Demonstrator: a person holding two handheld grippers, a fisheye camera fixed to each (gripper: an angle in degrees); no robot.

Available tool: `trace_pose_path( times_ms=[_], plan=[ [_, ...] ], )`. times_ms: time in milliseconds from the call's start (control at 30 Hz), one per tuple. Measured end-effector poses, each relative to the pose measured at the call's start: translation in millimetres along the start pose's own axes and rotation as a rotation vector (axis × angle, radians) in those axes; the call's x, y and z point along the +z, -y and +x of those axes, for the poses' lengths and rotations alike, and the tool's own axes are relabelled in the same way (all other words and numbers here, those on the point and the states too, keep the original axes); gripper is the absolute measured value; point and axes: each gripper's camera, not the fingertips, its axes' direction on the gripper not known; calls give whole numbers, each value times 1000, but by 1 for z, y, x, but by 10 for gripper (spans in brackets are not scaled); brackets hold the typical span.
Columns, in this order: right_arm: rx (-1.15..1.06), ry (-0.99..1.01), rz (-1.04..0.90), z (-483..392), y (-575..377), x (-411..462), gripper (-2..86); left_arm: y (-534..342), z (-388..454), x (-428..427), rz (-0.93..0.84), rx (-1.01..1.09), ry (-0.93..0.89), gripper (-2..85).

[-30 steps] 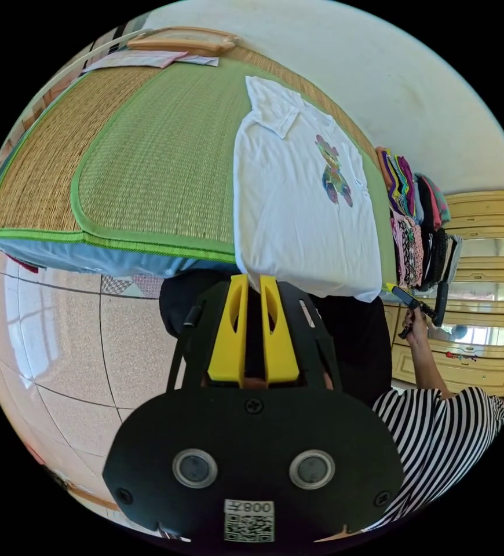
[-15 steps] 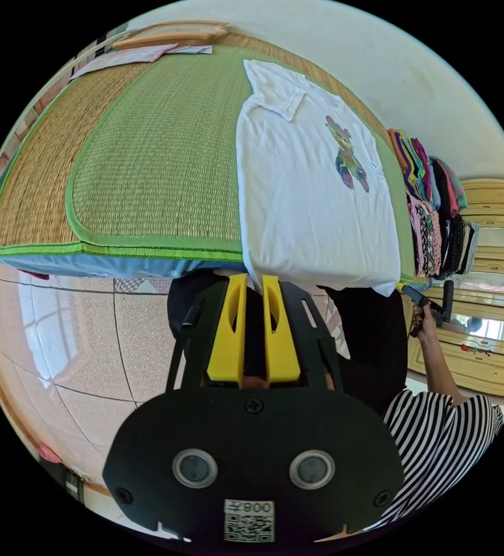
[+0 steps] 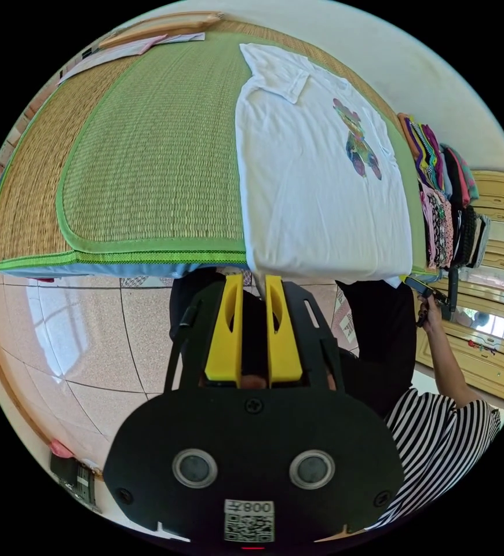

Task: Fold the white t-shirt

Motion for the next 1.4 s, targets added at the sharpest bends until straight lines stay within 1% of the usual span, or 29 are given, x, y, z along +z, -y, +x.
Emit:
trace_pose_path(
  times_ms=[433, 600, 733, 900, 1133, 1400],
  plan=[
    [-59, 2, -76, 6, 6, 6, 79, 2, 14, 33, -116, -1, 62, 67],
    [-58, 20, -97, 16, 9, 5, 75, 4, 23, 48, -197, 7, 125, 37],
    [-62, 38, -94, 24, 5, 3, 66, -6, 24, 48, -200, 12, 131, 22],
    [-93, 80, -86, 32, -4, -2, 23, -33, 22, 34, -161, 25, 59, 12],
    [-151, 110, -84, 44, -25, -20, 9, -83, 19, 0, -77, 73, -97, 9],
    [-210, 302, -19, 70, -61, -71, 9, -160, -1, -61, 74, 102, -318, 7]
  ],
)
